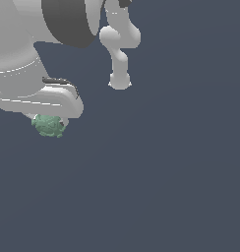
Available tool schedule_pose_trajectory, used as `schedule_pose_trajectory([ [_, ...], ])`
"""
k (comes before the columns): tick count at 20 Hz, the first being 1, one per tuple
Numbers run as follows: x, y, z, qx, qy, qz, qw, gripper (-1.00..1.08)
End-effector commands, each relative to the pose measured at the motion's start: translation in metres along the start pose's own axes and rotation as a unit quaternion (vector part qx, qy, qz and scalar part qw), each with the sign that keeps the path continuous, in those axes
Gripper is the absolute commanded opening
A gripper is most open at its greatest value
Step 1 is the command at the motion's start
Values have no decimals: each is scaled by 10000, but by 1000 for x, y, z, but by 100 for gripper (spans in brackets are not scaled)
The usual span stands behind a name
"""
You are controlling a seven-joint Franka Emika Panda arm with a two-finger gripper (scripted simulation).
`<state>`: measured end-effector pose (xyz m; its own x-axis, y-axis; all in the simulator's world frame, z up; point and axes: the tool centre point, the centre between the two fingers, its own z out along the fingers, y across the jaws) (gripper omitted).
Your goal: Pick up the object and move it to a goal position.
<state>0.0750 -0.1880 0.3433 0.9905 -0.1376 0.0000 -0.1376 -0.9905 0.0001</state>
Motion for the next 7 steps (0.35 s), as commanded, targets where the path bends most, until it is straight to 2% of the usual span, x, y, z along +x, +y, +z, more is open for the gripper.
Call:
schedule_pose_trajectory([
  [1, 2, 2, -3, 0, 0, 0, 10000, -100],
  [7, 3, 2, -4, 0, 0, 0, 10000, -100],
])
